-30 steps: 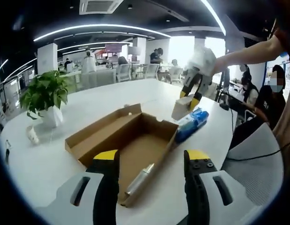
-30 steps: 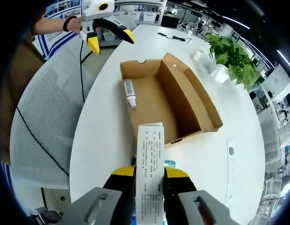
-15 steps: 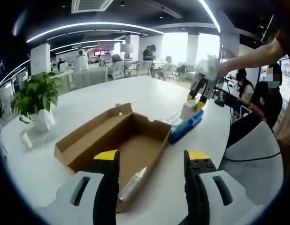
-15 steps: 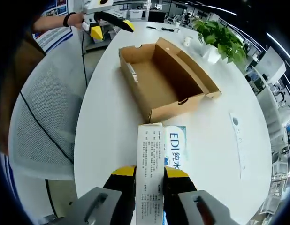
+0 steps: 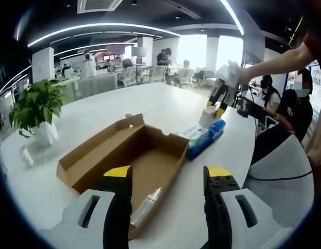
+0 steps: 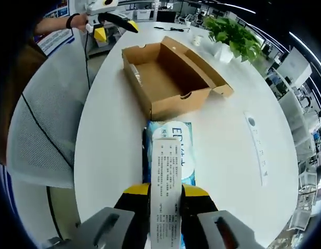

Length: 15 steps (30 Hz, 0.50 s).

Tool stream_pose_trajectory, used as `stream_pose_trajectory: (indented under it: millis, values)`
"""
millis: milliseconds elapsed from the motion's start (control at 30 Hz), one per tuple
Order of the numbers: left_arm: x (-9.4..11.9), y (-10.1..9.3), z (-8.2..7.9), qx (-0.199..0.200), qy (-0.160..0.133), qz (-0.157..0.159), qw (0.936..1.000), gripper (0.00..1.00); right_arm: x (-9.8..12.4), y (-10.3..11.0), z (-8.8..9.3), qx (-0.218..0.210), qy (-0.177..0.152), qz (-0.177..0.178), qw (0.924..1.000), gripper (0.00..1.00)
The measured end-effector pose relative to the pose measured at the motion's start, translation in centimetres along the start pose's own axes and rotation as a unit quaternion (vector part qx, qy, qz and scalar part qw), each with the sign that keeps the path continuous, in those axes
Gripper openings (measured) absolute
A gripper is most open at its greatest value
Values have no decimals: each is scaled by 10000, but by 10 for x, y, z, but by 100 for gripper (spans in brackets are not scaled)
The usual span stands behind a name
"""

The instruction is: Operate the shoe box by opening the lid, removing the specified soft item, and placing it in the target area until the item is outside and the box remains undamaged.

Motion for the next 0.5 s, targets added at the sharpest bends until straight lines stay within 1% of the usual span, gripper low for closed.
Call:
stream_pose_trajectory:
  millis: [167, 300, 500]
  values:
    - [0, 4, -1, 0, 23, -55, 10000, 55, 3, -14, 9, 0, 70, 19, 10000, 17]
    - [1, 7, -1, 43, 48, -123, 9999, 55, 6, -32, 19, -41, 130, 52, 9999, 17]
    - [2, 8, 1, 89, 94, -213, 9997, 55, 3, -51, 30, -96, 195, 52, 9998, 17]
Point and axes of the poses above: the point that each gripper's makers call its tool centre point, and the gripper's own axes: x roughly backward along the fingers, y roughly to its left, z roughly out of its underside, the point moved 10 cm from there along x, roughly backward along the fingers, and after that the axes turned 1 degree about -y, right-handed, at the moved point
